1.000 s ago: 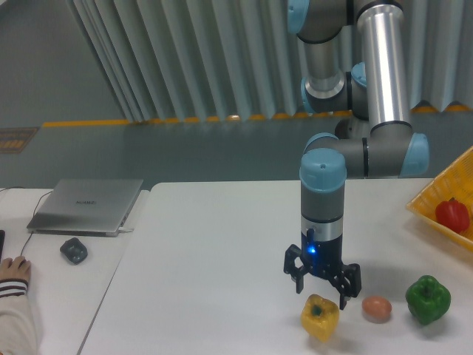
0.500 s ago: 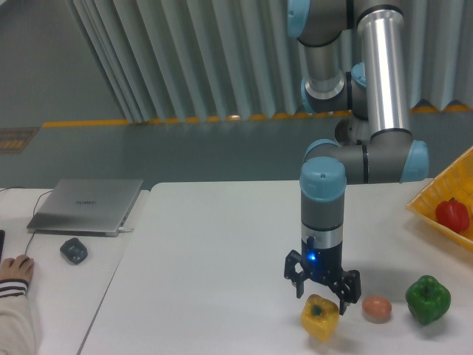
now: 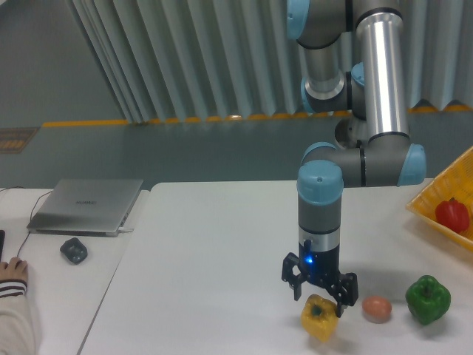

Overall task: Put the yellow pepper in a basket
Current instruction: 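Lower the gripper and close it on the yellow pepper, then lift the yellow pepper and carry it into the yellow basket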

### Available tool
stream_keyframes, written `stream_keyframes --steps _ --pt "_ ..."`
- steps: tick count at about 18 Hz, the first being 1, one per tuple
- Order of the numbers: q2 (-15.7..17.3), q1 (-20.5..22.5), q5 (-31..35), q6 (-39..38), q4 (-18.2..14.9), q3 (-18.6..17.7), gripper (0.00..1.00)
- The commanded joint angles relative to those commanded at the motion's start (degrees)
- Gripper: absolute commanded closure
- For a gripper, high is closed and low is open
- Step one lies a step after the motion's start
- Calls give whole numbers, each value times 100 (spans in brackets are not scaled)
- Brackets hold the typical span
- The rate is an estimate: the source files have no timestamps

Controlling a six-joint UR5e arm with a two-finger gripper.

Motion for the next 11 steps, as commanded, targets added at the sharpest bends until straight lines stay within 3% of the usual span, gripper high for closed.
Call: stream_keyframes --steps 2,4,6,10,11 --pt "9 -9 -9 26 -9 -9 5" --pt "-9 -9 0 0 -9 -18 30" --pt "9 -18 -9 18 -9 -18 41" --pt "61 -9 -26 53 -9 -18 46" --pt "70 -9 -26 35 -9 -18 52"
